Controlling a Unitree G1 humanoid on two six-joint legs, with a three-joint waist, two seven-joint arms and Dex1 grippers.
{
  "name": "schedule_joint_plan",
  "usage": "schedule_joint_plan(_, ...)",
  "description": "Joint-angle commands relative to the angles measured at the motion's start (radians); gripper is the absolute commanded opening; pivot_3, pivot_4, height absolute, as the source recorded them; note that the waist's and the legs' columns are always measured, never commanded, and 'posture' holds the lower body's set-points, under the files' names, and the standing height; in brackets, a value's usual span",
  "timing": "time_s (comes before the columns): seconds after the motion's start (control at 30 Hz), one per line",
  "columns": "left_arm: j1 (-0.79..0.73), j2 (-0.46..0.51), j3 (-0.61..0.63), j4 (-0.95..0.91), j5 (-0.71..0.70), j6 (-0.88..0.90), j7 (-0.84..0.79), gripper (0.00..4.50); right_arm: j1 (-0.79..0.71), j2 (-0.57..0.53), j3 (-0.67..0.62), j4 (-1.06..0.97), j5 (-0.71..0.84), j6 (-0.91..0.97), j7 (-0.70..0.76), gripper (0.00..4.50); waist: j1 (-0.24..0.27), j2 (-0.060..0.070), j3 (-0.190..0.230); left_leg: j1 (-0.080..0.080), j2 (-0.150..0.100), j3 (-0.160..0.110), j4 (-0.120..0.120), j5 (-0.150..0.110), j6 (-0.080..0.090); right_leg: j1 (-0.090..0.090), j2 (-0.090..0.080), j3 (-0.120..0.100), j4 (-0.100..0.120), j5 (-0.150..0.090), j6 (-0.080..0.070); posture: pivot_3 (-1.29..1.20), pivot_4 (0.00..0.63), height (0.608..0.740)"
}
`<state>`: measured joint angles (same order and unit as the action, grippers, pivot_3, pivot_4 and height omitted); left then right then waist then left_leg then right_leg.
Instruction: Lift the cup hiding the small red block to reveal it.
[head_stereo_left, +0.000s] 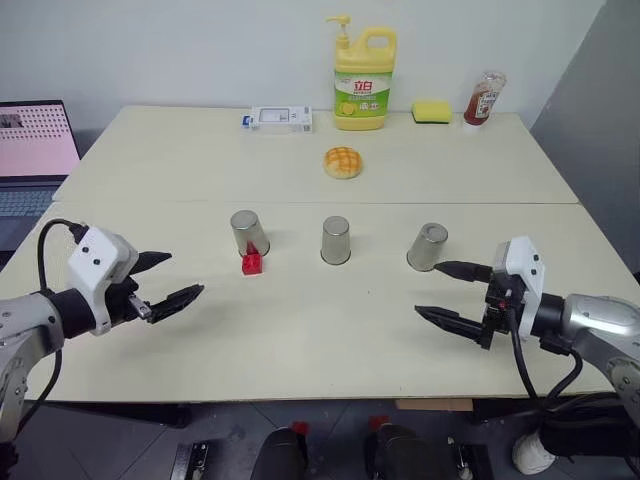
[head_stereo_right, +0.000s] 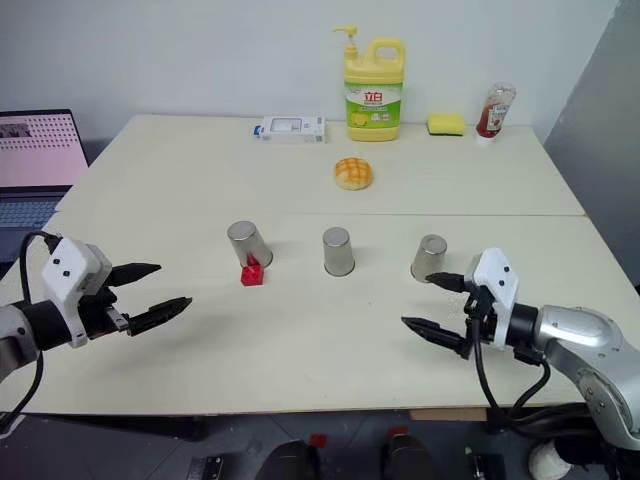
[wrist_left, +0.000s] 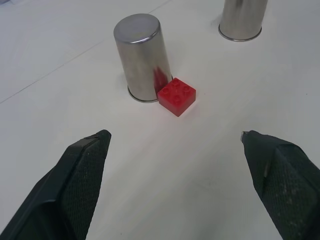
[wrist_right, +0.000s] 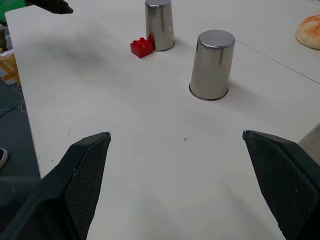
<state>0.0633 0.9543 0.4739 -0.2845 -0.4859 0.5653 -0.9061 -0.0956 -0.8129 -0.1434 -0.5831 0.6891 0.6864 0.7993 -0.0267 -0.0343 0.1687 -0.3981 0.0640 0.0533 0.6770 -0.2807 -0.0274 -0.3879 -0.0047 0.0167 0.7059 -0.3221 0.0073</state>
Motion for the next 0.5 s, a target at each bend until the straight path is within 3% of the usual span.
schedule_joint_plan(0.03, 0.000, 0.004, 0.040, -0.035, -0.026, 0.008, -0.008, 4.45, -0.006, -0.009, -0.034, -0.011, 0.009, -0.019, 0.013, 4.50, 0.000, 0.000, 0.000, 0.000, 0.000, 0.000, 0.000, 0.000, 0.000, 0.000, 0.000, 0.000, 0.000, 0.000, 0.000, 0.00, 0.150, 0.740)
schedule_joint_plan(0.5, 0.008, 0.021, 0.036, -0.055, -0.016, 0.010, -0.008, 4.45, 0.010, -0.022, -0.059, -0.011, 0.022, -0.011, 0.041, 4.50, 0.000, 0.000, 0.000, 0.000, 0.000, 0.000, 0.000, 0.000, 0.000, 0.000, 0.000, 0.000, 0.000, 0.000, 0.000, 0.00, 0.150, 0.740)
